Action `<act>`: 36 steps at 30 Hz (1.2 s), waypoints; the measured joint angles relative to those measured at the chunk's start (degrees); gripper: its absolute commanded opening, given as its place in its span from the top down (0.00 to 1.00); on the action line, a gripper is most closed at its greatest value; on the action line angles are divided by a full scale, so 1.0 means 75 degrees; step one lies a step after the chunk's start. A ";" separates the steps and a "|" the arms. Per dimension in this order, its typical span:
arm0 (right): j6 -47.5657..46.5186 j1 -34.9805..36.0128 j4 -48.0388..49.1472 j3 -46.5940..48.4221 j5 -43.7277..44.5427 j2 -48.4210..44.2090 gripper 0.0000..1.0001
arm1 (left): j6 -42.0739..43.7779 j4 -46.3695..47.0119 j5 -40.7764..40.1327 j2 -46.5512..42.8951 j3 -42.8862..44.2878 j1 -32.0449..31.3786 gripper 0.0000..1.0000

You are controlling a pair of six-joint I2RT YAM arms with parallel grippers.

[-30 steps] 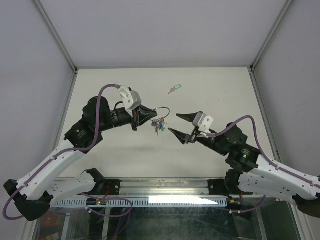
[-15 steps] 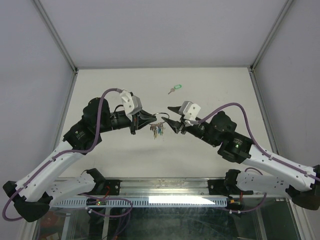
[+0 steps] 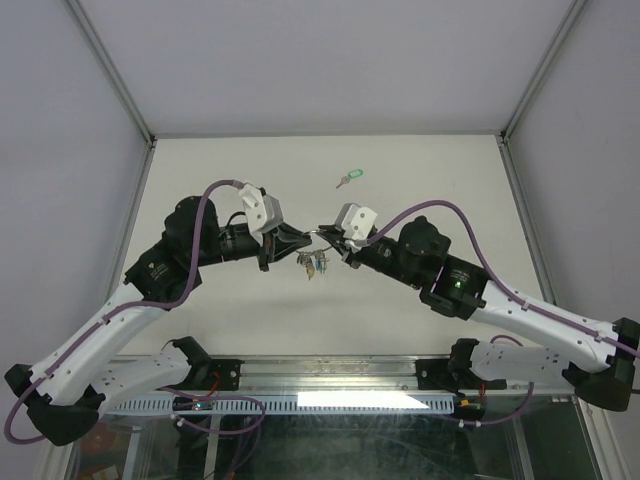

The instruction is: Put the keys on the keyring

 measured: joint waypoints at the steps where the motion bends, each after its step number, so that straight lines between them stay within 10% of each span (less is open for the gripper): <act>1: -0.0023 0.0000 -0.0050 0.0006 -0.0032 -0.0003 1.00 | 0.0006 0.0000 -0.0020 -0.0009 0.0000 0.0009 0.84; 10: -0.0003 0.0026 -0.0280 0.0061 0.0023 -0.0189 1.00 | 0.0015 0.0047 -0.0411 -0.0472 -0.0163 0.0044 0.51; 36: 0.0880 0.0012 -0.1501 0.1434 0.0163 -0.0420 1.00 | -0.0009 0.1093 -0.3617 -0.1029 -0.1282 -0.0973 0.62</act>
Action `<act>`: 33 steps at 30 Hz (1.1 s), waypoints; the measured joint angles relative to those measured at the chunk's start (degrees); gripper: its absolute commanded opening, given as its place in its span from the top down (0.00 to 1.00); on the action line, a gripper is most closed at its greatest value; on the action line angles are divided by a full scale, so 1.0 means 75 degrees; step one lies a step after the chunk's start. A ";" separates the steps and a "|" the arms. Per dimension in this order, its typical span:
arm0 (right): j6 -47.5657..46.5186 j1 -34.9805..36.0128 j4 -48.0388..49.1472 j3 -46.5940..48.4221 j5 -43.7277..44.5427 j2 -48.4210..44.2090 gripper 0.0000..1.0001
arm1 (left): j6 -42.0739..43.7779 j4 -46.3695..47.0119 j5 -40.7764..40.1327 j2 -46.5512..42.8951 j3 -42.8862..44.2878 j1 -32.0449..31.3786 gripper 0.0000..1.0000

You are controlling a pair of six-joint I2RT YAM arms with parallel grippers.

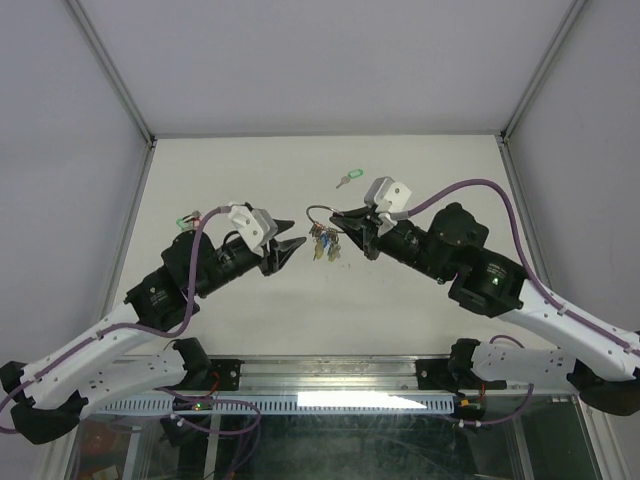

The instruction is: Put the keys on the keyring

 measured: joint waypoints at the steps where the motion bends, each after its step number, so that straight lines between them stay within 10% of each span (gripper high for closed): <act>1: 0.0085 0.0000 -0.0038 0.0044 0.0023 0.0026 1.00 | 0.0026 0.0085 -0.0251 -0.0006 0.0000 -0.0289 0.62; 7: 0.0522 0.0000 -0.0312 0.0370 0.0172 0.0157 1.00 | 0.0338 0.0242 -0.1486 0.0061 0.0000 -0.1443 0.62; 33: 0.0935 0.0000 -0.0391 0.0376 0.0169 0.0122 1.00 | 0.0621 0.0595 -0.2244 0.0388 0.0000 -0.1445 0.66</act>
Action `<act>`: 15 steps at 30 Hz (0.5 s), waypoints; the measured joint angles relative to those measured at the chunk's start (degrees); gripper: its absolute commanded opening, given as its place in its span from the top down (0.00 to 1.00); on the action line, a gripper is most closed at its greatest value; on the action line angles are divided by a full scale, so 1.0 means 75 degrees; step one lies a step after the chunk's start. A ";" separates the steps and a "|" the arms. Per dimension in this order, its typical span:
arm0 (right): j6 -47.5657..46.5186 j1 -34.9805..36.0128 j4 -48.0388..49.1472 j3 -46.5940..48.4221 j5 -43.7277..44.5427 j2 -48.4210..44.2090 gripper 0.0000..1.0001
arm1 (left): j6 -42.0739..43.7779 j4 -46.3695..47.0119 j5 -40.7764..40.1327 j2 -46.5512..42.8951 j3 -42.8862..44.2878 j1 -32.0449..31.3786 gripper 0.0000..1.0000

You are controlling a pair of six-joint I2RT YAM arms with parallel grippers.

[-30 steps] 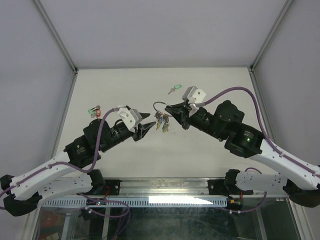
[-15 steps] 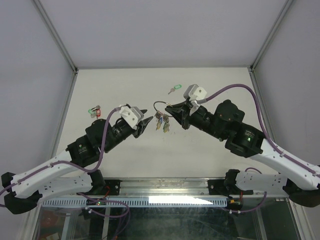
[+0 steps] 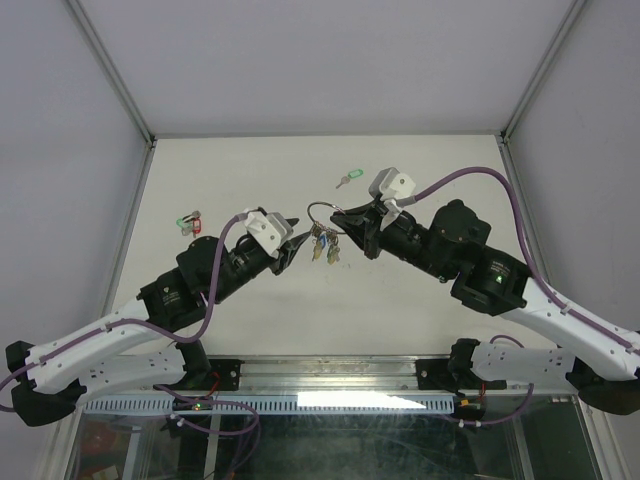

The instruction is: Put the keys on the keyring

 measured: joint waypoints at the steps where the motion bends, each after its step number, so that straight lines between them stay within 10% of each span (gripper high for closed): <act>1: 0.0009 0.0000 0.0003 -0.0003 0.0003 -0.0003 1.00 | 0.0000 0.0000 0.0032 0.0003 0.0000 0.0000 0.65; 15: 0.0055 0.0000 0.0003 -0.0015 0.0000 -0.0044 1.00 | 0.0000 0.0035 0.0125 0.0064 0.0000 0.0000 0.66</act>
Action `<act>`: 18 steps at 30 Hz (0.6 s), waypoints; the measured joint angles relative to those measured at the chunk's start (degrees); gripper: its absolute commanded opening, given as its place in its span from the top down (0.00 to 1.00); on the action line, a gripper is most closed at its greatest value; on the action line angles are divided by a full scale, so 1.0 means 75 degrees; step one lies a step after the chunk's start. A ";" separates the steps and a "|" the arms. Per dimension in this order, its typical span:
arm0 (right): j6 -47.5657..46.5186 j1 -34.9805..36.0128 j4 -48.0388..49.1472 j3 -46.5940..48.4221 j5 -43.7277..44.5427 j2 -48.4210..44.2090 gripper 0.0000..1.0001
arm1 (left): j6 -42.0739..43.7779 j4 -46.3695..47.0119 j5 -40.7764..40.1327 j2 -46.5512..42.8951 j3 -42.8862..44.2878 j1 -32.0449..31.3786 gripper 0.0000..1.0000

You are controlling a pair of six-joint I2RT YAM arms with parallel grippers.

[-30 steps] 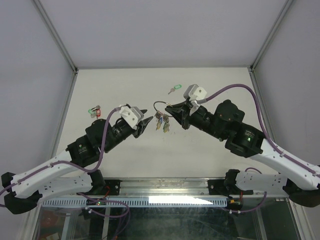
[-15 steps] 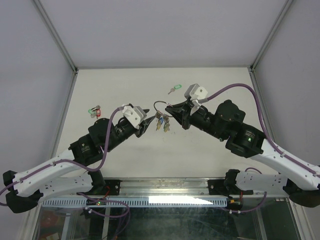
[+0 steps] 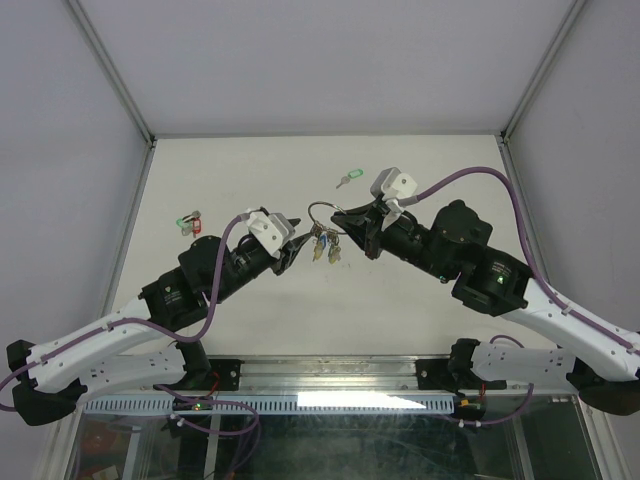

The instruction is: Put the keys on the keyring

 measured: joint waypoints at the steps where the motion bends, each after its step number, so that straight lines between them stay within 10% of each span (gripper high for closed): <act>1: 0.0003 0.0000 0.0000 -0.0003 0.0000 0.0000 1.00 | 0.0000 0.0000 -0.0003 0.0000 0.0000 0.0000 0.67; 18: 0.0026 0.0000 -0.0003 -0.0073 -0.0052 0.0003 1.00 | 0.0032 0.0119 0.0099 0.0102 0.0006 0.0000 0.66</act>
